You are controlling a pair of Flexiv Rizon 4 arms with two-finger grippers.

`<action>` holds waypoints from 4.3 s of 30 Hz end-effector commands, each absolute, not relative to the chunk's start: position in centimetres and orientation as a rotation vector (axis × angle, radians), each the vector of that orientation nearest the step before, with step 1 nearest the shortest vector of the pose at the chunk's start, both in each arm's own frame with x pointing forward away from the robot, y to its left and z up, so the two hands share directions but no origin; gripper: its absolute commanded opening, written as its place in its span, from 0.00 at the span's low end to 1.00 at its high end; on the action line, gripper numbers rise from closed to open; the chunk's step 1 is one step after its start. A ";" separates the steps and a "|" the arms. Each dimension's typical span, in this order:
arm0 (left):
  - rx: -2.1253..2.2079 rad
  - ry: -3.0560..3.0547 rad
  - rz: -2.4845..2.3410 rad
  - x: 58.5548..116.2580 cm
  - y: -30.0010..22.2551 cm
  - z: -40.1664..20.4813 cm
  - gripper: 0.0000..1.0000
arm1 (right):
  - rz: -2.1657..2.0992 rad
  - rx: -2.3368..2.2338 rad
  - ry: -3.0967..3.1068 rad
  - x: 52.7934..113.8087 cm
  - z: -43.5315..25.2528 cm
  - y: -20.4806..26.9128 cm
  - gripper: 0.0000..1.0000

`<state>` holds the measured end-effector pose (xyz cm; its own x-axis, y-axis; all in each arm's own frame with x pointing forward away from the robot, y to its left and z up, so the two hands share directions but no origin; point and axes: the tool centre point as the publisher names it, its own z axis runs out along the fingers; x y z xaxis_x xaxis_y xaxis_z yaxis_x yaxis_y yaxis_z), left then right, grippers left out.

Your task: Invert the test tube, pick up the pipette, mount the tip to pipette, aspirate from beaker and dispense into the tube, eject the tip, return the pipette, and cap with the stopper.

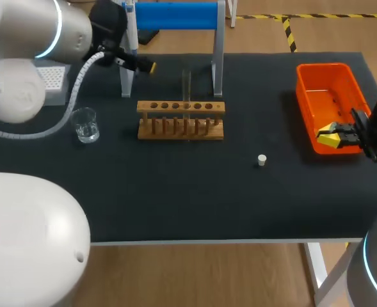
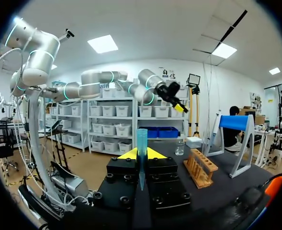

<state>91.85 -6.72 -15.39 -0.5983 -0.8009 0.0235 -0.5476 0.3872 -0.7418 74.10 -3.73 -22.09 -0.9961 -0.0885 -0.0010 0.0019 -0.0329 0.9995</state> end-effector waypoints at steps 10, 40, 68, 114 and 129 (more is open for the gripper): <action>-1.251 2.231 -0.955 93.2 -7.5 -15.7 1.00 | -2.211 0.097 -2.142 74.0 -22.1 -3.8 0.00; -1.386 1.972 -0.991 99.9 -5.8 -17.3 1.00 | -2.211 0.097 -2.142 74.0 -22.1 -3.8 0.00; -1.440 1.723 -0.978 107.0 -5.7 -18.3 1.00 | -2.211 0.097 -2.142 74.0 -22.1 -3.8 0.00; -1.468 1.606 -0.992 114.4 -4.6 -19.4 0.58 | -2.211 0.097 -2.142 74.0 -22.1 -3.8 0.00; -1.474 1.578 -0.970 115.4 -3.7 -19.3 0.51 | -2.211 0.097 -2.142 74.0 -22.1 -3.8 0.00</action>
<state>115.03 -3.58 -19.25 -0.0526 -0.9982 -0.0295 -0.4234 0.0491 -0.9046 74.12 -3.72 -22.10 -0.9960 -0.0888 -0.0009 0.0020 -0.0330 0.9995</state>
